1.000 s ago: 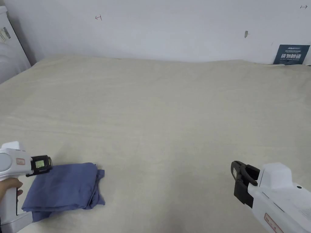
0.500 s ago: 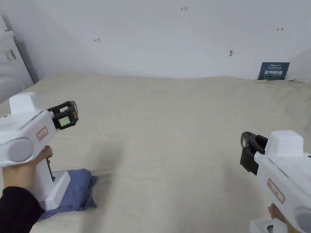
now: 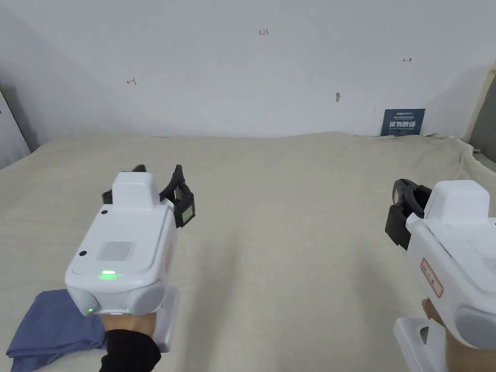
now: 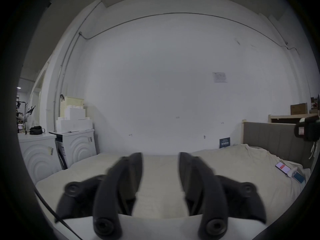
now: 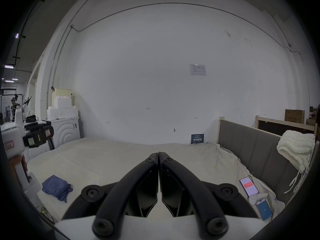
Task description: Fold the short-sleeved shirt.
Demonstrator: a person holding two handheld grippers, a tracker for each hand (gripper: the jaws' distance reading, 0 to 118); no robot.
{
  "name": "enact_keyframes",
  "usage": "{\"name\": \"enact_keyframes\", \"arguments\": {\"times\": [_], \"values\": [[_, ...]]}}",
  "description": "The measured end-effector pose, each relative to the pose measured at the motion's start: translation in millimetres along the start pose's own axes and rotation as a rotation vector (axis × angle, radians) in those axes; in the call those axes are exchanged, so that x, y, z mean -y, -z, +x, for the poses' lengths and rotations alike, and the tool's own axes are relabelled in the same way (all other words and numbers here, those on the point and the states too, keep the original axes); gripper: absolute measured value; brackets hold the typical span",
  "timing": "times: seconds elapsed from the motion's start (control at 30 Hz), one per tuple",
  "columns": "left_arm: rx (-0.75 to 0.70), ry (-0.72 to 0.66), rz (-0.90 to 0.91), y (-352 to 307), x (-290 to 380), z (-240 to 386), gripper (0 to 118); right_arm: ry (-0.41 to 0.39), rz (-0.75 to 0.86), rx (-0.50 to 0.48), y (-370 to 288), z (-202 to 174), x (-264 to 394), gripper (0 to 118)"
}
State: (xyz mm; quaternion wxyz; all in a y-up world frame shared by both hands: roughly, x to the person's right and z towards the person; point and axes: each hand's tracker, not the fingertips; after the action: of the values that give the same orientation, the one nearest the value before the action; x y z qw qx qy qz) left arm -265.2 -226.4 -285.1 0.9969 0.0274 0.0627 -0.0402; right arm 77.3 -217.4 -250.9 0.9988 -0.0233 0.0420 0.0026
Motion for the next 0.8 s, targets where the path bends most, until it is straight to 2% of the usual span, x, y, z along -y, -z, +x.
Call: {"name": "enact_keyframes", "arguments": {"times": [0.1, 0.17, 0.8], "values": [[0.05, 0.003, 0.0, -3.1, 11.6, 14.5, 8, -0.002, 0.002, 0.021, -1.9, 2.8, 2.4, 0], [0.065, -0.005, -0.001, -6.3, 16.8, 20.9, 0, 0.002, 0.006, 0.032, -3.7, 4.6, 4.7, 0], [0.074, 0.01, -0.013, -9.3, 16.7, 23.1, 0, 0.008, 0.009, 0.045, -6.0, 8.8, 7.1, 0]]}}
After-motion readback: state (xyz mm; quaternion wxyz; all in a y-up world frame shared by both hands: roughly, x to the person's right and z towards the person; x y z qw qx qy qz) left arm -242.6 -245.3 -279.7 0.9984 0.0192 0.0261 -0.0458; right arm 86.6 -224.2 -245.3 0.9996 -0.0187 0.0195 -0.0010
